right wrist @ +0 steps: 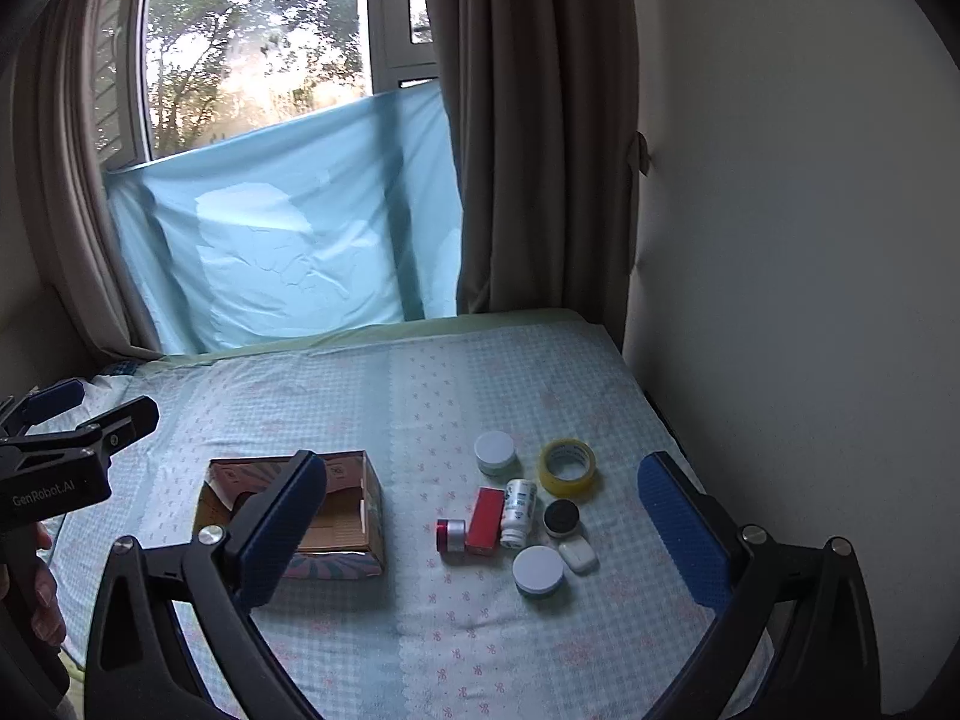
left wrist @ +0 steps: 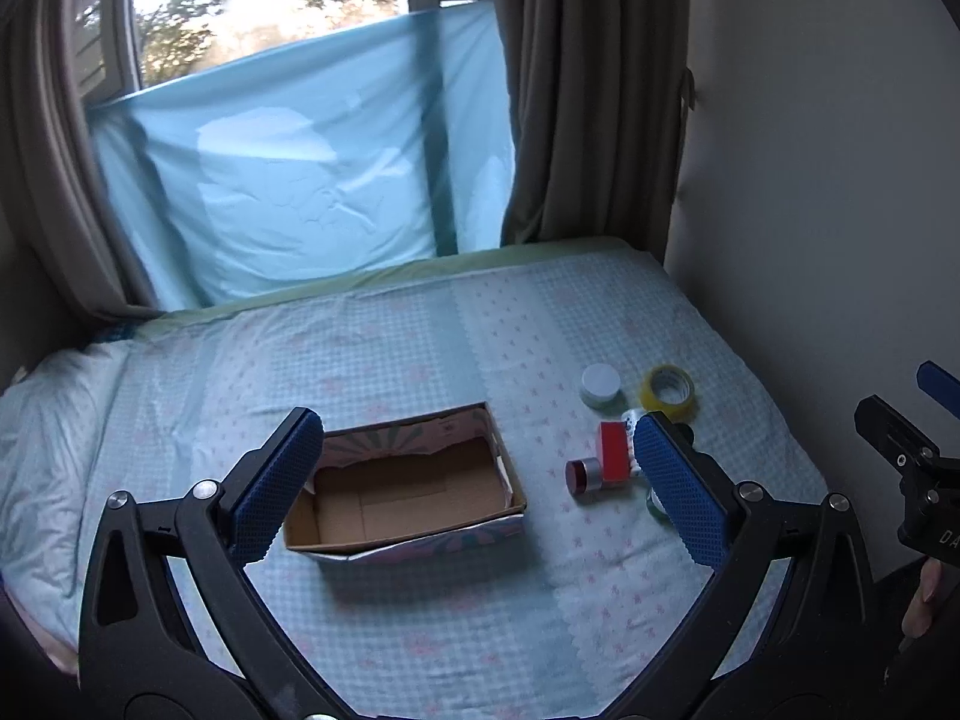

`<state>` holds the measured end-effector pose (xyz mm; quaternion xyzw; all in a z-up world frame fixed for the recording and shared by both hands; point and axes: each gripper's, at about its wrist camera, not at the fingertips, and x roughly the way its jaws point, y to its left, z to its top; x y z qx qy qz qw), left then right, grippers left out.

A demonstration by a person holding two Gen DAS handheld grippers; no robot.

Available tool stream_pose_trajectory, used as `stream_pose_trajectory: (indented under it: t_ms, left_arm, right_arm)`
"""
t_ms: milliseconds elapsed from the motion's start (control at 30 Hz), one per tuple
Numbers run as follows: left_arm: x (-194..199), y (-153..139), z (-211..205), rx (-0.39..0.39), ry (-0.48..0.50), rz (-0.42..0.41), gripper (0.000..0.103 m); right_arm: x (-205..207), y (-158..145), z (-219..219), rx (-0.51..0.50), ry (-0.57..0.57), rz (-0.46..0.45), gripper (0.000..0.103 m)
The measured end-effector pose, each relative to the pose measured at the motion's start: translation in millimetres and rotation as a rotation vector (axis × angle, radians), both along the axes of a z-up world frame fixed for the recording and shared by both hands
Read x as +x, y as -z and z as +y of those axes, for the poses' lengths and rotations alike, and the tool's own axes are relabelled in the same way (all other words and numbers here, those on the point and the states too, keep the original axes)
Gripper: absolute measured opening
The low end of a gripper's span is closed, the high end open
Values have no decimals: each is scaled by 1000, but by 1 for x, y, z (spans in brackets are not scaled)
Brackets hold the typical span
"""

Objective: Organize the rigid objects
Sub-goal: 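Grasp the red box with the left tool while the right tool grasps the black-lidded jar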

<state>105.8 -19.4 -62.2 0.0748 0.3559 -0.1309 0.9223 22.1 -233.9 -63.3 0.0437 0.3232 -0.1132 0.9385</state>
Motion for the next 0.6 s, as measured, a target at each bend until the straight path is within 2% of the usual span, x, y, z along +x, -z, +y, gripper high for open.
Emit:
stream_pose_trajectory:
  t_ms: [167,367,600]
  left_arm:
    - [47,37,-37,39,103,82,103]
    - [96,97,-98,108,210,198,103]
    - [140,183,-162,202,312,374,103]
  right_arm:
    - [18,36,-30,23,88,69,103]
    - [47,85,-75,33,157,167,103]
    - [86,141,-125,0,142,272,103]
